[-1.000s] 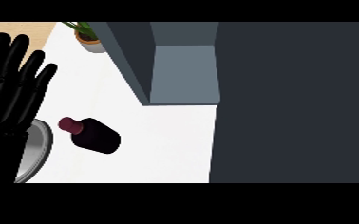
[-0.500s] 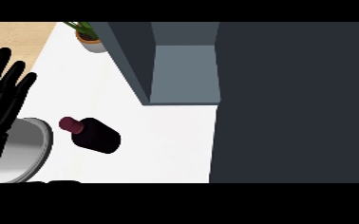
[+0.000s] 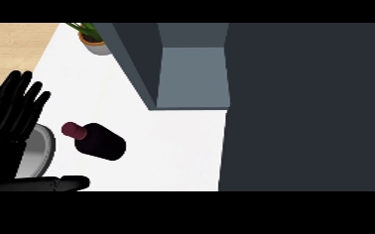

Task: Pick up the wine, place it into the cabinet and close the cabinet

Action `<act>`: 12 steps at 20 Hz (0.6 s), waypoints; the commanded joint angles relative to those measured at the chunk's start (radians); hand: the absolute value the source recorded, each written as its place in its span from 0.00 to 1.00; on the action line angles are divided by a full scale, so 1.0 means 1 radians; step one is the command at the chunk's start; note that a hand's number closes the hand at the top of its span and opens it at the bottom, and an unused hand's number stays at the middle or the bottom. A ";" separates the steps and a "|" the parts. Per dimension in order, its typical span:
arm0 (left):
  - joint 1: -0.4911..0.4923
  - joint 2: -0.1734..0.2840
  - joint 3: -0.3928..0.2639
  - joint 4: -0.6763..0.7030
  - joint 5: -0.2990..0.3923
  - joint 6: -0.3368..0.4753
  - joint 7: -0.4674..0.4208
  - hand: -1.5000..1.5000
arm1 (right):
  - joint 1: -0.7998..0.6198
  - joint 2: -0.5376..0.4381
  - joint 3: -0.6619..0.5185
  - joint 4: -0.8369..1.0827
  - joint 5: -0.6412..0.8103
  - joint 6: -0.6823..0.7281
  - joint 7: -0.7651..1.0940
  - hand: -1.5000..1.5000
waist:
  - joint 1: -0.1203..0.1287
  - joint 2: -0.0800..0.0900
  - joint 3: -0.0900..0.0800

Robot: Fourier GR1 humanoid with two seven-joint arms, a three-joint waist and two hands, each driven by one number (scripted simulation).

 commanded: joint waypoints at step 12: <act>0.041 0.014 0.081 0.337 0.044 -0.156 -0.290 0.00 | 0.069 -0.040 -0.005 -0.253 -0.070 -0.003 0.094 0.00 | -0.008 0.000 0.001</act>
